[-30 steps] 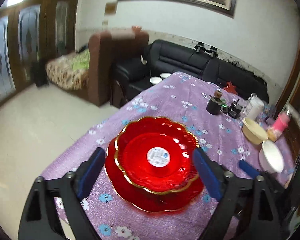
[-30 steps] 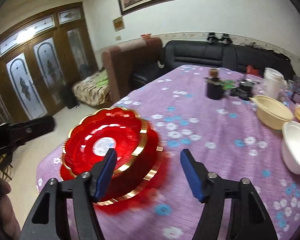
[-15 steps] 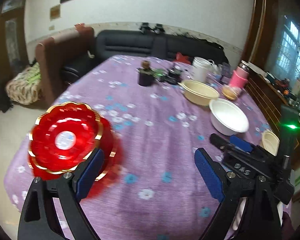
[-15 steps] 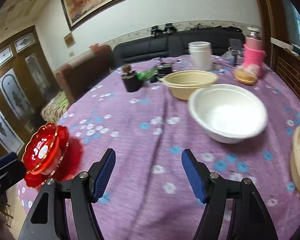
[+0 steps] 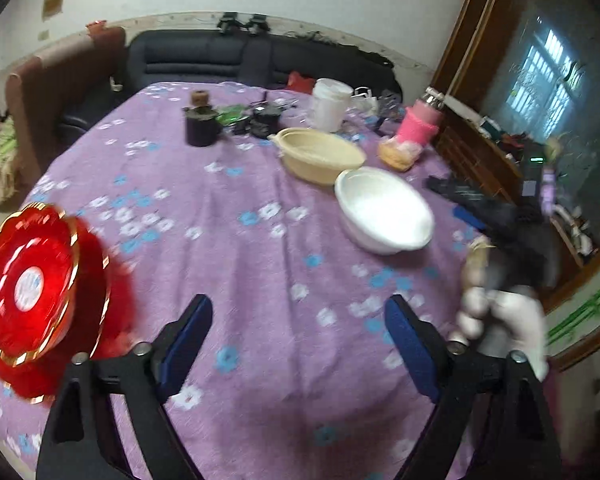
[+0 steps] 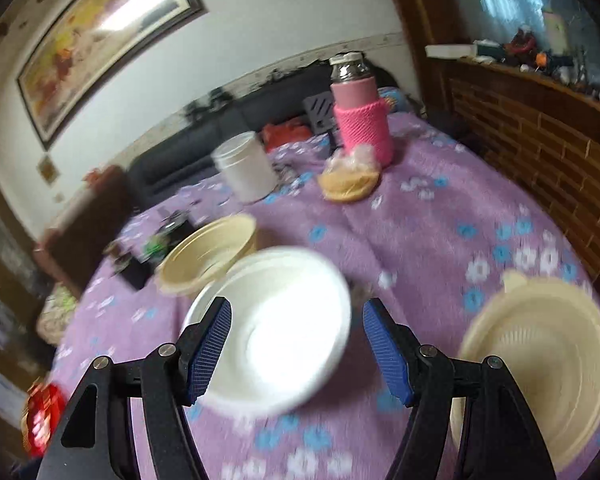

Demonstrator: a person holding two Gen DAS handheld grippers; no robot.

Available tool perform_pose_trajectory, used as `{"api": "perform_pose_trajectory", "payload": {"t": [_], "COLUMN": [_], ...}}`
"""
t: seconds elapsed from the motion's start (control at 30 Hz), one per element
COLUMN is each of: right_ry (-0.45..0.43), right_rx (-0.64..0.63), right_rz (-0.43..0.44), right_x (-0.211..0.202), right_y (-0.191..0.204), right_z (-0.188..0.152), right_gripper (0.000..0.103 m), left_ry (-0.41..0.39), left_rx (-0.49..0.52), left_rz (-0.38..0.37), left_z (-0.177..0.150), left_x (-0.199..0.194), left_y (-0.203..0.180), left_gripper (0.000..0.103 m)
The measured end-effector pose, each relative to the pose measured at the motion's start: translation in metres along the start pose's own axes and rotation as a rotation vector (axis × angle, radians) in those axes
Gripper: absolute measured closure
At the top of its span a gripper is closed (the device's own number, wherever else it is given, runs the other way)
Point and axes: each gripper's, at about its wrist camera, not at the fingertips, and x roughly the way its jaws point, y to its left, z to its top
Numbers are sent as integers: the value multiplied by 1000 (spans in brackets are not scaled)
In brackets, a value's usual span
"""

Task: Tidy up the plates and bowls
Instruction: 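Move both grippers toward the second white bowl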

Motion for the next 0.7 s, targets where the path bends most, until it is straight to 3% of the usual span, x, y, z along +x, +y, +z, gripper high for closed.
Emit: {"api": "perform_pose_trajectory", "payload": {"t": [0.1, 0.27, 0.4, 0.57, 0.63, 0.7], "right_ry": [-4, 22, 51, 108, 127, 147], "right_rx": [-40, -71, -119, -130, -135, -144], "right_rz": [-66, -56, -93, -110, -115, -123], "right_x": [22, 38, 54, 72, 77, 81], "right_y": [7, 1, 1, -4, -5, -4], "right_z": [10, 7, 4, 0, -2, -4], "right_gripper": [30, 30, 31, 31, 31, 31], "left_ry": [-1, -12, 68, 213, 243, 266], "left_rx": [-19, -56, -89, -115, -115, -104], "left_rz": [-18, 16, -18, -31, -51, -53], "left_z": [22, 55, 75, 70, 68, 67], "left_x": [6, 44, 111, 175, 190, 203], "left_y": [-2, -11, -20, -31, -36, -41], "left_gripper": [22, 22, 22, 23, 28, 42]}}
